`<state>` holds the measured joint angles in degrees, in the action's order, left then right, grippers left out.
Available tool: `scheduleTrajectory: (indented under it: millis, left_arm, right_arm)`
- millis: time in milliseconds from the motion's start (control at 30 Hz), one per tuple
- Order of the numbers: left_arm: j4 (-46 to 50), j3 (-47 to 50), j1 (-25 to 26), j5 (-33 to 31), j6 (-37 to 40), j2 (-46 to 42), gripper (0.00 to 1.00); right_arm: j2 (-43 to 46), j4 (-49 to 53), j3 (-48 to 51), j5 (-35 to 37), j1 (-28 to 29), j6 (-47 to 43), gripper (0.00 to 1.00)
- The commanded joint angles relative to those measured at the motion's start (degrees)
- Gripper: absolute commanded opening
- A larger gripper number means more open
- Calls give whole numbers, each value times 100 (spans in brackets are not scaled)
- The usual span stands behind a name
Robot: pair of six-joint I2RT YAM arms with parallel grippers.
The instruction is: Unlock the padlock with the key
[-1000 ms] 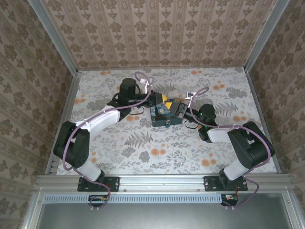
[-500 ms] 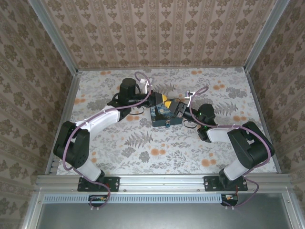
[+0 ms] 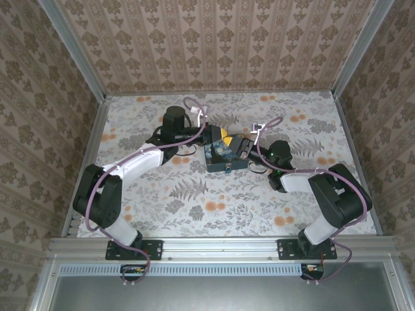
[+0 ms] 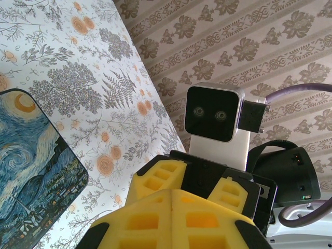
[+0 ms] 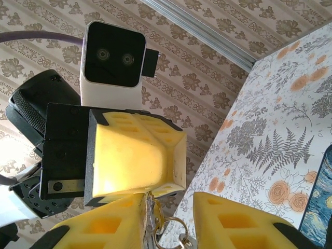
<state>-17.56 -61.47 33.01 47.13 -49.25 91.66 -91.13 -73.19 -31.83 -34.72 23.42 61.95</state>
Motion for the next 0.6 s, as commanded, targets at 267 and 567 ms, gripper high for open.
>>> scheduleTrajectory:
  millis: [267, 567]
  left_arm:
    - [-218, 34, 38, -42, -47, 64, 0]
    - [-232, 29, 38, -73, -58, 65, 0]
  right_arm:
    - [-107, -246, -42, 79, 62, 63, 24]
    - [-103, -250, -16, 88, 84, 56, 16]
